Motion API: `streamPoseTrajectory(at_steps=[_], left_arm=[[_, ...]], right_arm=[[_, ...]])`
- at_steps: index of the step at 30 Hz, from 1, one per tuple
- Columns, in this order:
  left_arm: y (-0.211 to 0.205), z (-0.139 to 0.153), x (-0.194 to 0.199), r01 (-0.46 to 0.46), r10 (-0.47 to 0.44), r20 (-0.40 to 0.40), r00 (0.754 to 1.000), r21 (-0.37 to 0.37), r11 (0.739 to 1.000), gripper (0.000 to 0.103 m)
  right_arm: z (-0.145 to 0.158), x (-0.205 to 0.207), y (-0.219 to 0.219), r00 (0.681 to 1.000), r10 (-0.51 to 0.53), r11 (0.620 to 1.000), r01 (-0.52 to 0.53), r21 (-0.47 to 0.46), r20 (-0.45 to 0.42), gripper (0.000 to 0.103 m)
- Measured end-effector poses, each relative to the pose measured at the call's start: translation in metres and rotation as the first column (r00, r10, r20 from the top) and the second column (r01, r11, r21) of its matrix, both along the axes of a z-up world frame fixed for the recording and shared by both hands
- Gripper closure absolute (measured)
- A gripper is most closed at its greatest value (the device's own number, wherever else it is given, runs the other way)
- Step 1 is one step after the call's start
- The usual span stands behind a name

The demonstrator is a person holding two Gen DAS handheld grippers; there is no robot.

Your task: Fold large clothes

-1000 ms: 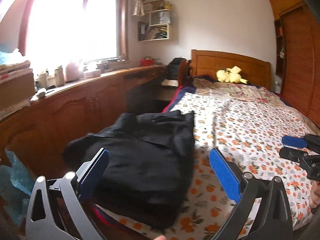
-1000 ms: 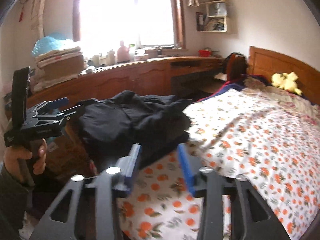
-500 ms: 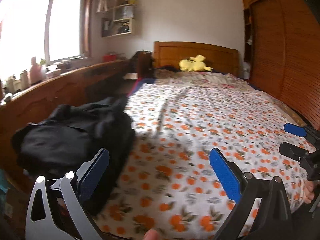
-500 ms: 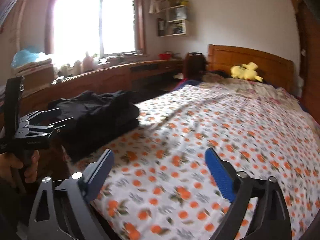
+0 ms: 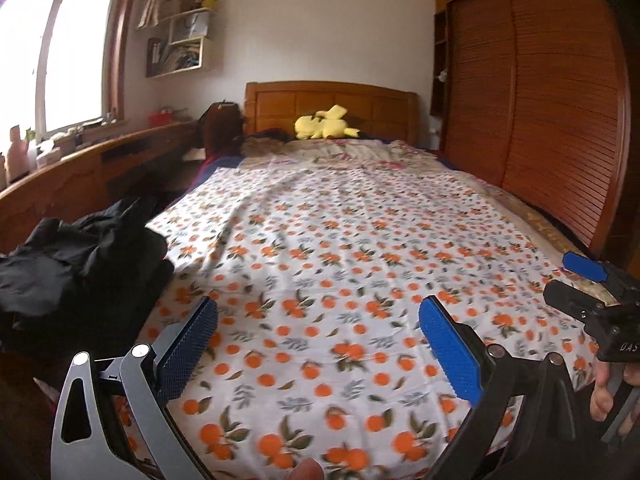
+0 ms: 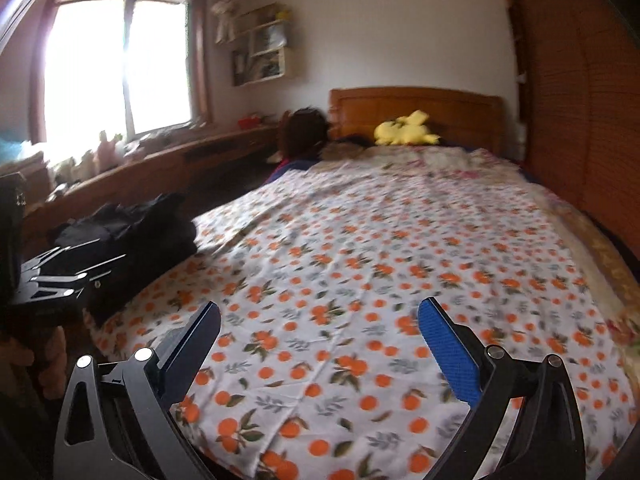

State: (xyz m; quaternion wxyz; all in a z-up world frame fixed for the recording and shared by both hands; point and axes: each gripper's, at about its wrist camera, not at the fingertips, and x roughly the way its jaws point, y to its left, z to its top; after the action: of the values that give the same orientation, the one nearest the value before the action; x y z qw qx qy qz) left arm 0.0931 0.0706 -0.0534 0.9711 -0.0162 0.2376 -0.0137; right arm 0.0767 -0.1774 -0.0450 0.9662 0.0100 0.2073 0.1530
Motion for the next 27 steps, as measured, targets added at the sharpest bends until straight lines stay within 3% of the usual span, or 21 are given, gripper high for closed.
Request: streamPoseTrajectory(at_steps=[12,27], left_arm=[[-0.056,0.041,-0.051,0.050,-0.050,0.077,0.996,0.006,0.999,0.002],[-0.062,0.046,-0.073,0.047,-0.047,0.079,0.996,0.008,0.999,0.002]], right_arm=[[0.032,-0.057,-0.045,0.988,-0.115,0.992,0.110,0.058,0.099,0.008],[0.030,-0.066,-0.052,0.988,-0.123,0.990,0.116,0.078,0.092,0.008]])
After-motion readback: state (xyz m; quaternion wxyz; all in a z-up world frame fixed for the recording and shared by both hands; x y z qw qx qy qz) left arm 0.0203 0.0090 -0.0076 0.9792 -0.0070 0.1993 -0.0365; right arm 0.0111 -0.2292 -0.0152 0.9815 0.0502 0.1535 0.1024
